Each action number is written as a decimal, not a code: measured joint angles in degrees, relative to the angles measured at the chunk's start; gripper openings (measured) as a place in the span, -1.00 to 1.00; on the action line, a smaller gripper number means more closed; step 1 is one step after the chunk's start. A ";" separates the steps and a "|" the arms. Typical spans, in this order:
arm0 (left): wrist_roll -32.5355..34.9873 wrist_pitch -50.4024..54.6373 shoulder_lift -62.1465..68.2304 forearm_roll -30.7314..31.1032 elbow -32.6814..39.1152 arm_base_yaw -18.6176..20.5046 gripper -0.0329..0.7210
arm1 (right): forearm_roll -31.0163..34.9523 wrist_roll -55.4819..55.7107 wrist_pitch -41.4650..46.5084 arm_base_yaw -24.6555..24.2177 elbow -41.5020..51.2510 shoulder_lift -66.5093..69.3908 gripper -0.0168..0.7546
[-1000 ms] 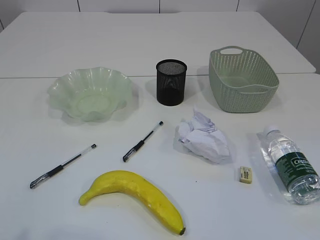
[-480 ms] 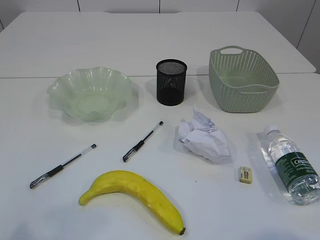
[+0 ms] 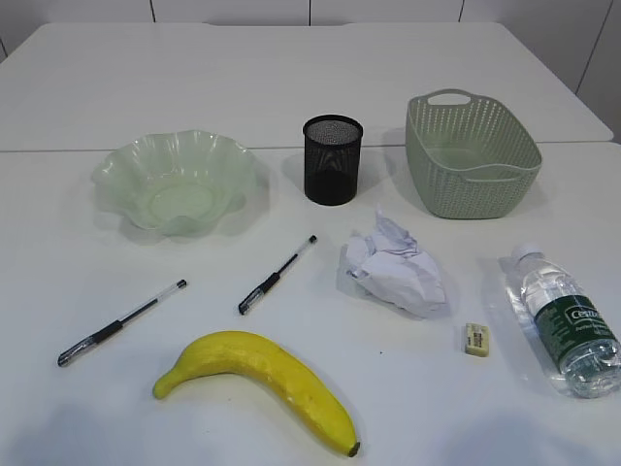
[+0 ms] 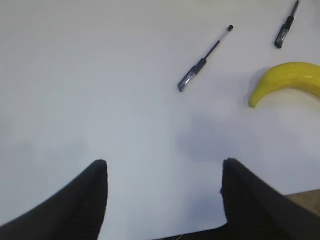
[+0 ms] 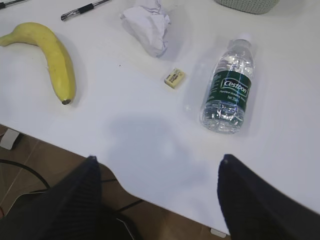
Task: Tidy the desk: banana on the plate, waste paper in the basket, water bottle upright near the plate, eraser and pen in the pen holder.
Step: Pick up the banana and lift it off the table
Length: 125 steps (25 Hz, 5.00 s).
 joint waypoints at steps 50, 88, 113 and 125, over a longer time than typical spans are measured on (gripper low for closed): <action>15.35 -10.54 32.47 -9.47 -7.75 0.00 0.38 | 2.06 -0.02 -3.73 0.00 -12.08 26.48 0.43; 35.97 -32.57 56.65 -4.85 -14.97 -30.60 0.35 | 2.60 -0.15 -1.83 0.00 -12.08 26.48 0.43; 60.13 -34.62 70.53 -16.92 -19.24 -34.65 0.43 | 2.60 -0.26 -0.64 0.00 -12.08 26.48 0.43; 62.20 -35.19 73.98 -17.91 -19.33 -34.74 0.48 | 2.60 -0.26 0.10 0.00 -12.08 26.48 0.43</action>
